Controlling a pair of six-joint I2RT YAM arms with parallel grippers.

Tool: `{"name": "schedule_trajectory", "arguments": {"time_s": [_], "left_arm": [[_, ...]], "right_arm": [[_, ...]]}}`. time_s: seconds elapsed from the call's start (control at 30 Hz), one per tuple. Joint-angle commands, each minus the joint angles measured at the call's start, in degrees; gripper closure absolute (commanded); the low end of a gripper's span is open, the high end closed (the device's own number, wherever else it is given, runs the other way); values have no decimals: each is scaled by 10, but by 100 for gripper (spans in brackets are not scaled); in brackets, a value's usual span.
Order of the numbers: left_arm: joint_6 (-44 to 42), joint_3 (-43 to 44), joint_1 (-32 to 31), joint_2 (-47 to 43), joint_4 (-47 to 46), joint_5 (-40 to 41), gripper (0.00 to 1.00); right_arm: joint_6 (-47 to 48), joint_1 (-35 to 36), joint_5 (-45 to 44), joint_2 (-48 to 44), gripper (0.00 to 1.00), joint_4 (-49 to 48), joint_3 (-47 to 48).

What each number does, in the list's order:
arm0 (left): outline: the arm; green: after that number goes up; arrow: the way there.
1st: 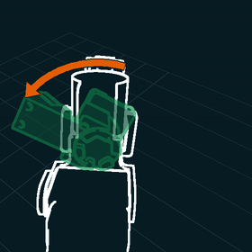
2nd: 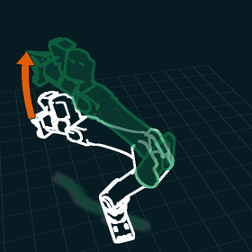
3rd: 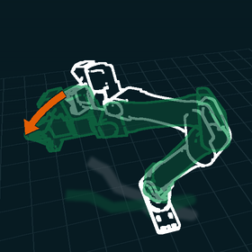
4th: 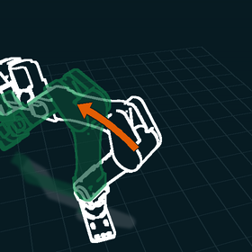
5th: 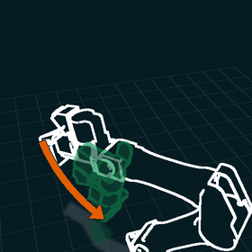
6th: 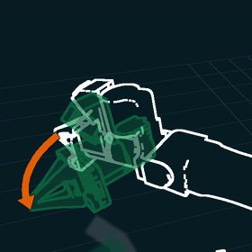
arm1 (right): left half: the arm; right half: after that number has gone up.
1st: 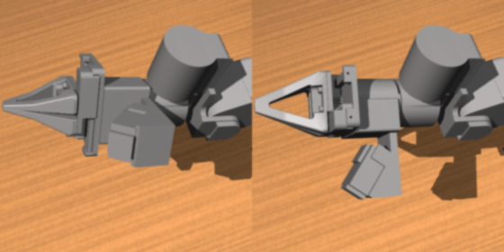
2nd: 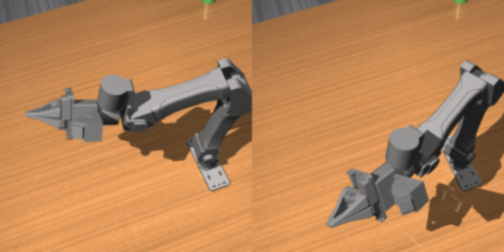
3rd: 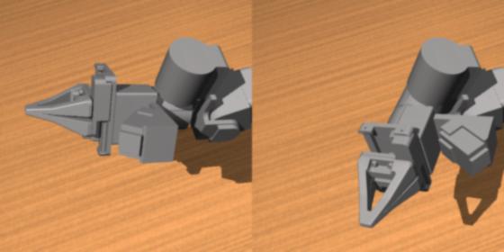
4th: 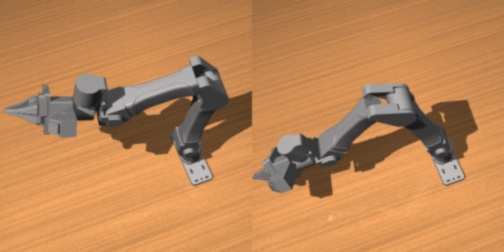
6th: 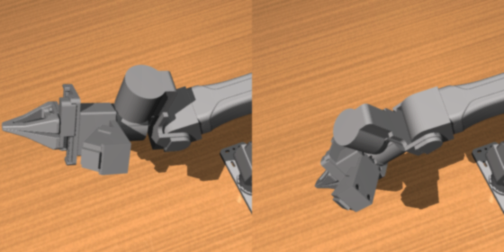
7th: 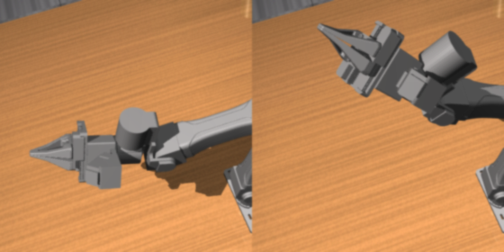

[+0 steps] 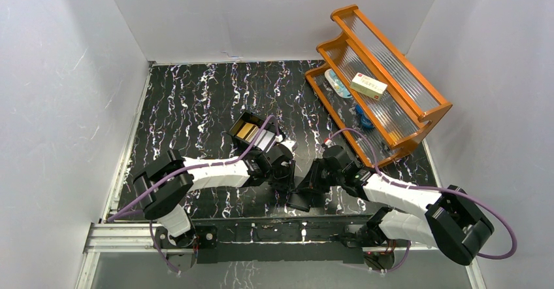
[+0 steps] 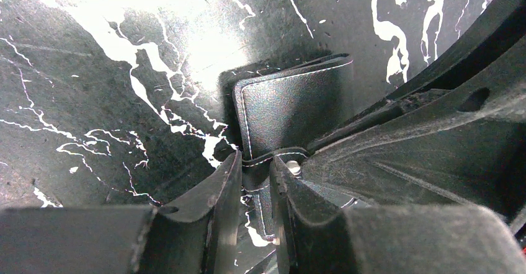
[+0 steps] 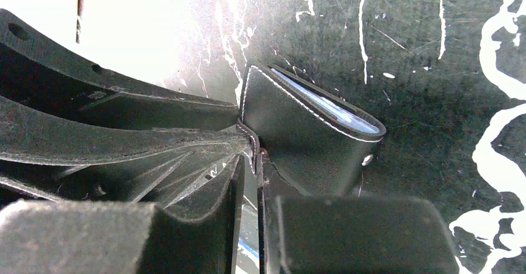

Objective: Put the credit cards into the card holder
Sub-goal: Close the card holder at the center of the board.

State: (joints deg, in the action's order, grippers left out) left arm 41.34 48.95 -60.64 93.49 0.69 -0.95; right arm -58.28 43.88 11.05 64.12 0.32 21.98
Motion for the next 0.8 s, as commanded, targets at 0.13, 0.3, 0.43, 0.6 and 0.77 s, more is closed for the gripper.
{"name": "schedule_trajectory", "arguments": {"time_s": [0.13, 0.3, 0.43, 0.6, 0.77], "left_arm": [[-8, 3, -2, 24, 34, 12, 79], [-8, 4, -3, 24, 35, 11, 79], [-10, 8, -3, 25, 39, 11, 79], [-10, 7, -3, 23, 45, 15, 79], [-11, 9, -3, 21, 50, 18, 79]], "right_arm": [[7, -2, 3, 23, 80, -7, 25], [15, -3, -5, 33, 86, 1, 21], [26, -3, -18, 41, 94, 17, 20], [39, -2, -24, 48, 100, 21, 6], [43, -2, -31, 45, 100, 24, -15]]}}
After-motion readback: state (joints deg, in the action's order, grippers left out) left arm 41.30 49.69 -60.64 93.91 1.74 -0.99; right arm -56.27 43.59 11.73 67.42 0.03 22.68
